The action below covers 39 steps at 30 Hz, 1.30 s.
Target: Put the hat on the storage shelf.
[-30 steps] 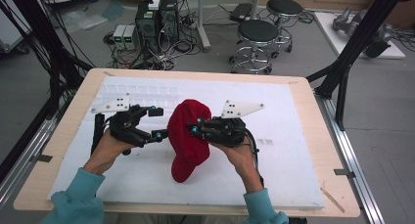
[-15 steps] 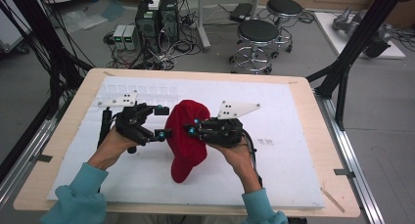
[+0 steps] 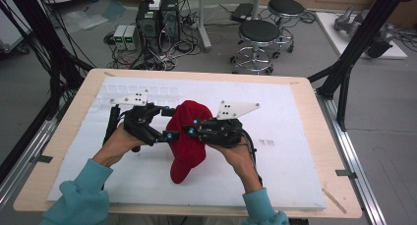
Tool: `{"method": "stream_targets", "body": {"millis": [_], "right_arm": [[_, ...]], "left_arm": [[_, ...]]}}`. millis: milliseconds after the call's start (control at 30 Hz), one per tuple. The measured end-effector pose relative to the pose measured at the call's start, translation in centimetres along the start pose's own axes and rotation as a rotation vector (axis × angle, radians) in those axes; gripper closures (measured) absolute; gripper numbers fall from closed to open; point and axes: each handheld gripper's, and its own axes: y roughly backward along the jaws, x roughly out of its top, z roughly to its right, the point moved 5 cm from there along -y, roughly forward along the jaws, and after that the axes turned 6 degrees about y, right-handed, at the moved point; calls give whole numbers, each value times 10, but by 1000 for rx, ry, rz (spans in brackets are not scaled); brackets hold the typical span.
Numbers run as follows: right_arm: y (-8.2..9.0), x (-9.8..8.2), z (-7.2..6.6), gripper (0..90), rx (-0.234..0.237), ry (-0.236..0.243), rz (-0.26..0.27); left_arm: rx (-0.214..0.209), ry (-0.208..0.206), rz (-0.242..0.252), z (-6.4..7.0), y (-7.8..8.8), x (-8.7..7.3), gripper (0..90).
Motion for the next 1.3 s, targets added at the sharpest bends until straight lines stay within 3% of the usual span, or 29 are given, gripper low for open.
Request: {"method": "stream_targets", "body": {"millis": [233, 367, 667, 767, 900, 1000, 1200, 1233, 1300], "right_arm": [[-2, 0, 0, 873, 0, 7, 0], [-2, 0, -1, 873, 3, 8, -4], [-1, -1, 0, 872, -10, 14, -17], [-1, -1, 1, 872, -19, 16, -18], [0, -2, 1, 869, -22, 12, -18], [0, -3, 2, 853, -34, 10, -21], [-1, -3, 2, 704, -48, 15, -20], [-2, -3, 2, 650, -49, 17, -21], [-4, -3, 1, 431, -67, 27, -16]], "left_arm": [[21, 0, -30, -1, -3, -2, 55], [17, -9, -42, 0, -3, -3, 119], [-10, -45, -71, 5, -1, -6, 421], [-24, -57, -86, 7, 1, -7, 560], [-27, -40, -120, 7, 1, -10, 770], [-13, -41, -127, 8, 0, -11, 830], [18, -63, -123, 8, 1, -10, 842], [21, -63, -121, 8, 1, -10, 842], [38, -64, -118, 7, 1, -9, 842]]}}
